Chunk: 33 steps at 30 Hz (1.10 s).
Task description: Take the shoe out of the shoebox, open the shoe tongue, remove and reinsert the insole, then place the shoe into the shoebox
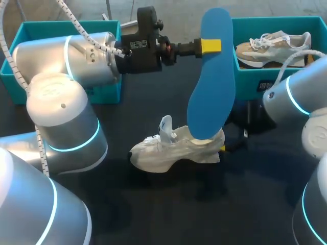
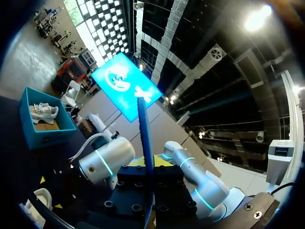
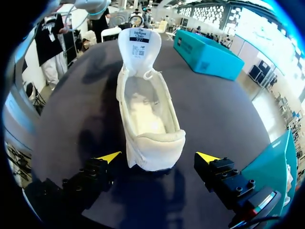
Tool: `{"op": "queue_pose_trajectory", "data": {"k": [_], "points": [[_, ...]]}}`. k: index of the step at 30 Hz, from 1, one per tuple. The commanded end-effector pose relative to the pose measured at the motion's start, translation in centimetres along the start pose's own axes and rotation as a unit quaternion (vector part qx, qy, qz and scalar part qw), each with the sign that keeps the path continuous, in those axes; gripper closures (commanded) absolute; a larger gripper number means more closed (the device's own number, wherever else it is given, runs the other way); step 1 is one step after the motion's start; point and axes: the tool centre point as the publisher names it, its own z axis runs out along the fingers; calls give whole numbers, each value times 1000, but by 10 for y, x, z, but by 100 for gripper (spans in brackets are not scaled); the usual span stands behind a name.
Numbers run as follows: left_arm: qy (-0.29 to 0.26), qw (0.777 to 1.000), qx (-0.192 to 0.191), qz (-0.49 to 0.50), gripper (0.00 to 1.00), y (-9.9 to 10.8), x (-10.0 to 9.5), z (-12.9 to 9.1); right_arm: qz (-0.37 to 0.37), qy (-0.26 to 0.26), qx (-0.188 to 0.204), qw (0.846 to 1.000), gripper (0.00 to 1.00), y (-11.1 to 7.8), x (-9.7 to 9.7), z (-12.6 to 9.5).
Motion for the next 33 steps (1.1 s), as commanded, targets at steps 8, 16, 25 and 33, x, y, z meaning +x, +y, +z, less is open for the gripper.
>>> {"op": "queue_pose_trajectory", "data": {"k": [8, 16, 25, 33], "points": [[-1, 1000, -1, 0, 100, 1, 0, 0, 18, 7, 114, 993, 0, 14, 3, -5], [-1, 1000, -1, 0, 100, 1, 0, 0, 11, 7, 128, 992, 0, 17, 4, -8], [-1, 1000, -1, 0, 100, 1, 0, 0, 7, 8, 144, 989, 0, 19, 5, -12], [-1, 1000, -1, 0, 100, 1, 0, 0, 17, 11, 140, 990, 0, 21, 5, -9]]}}
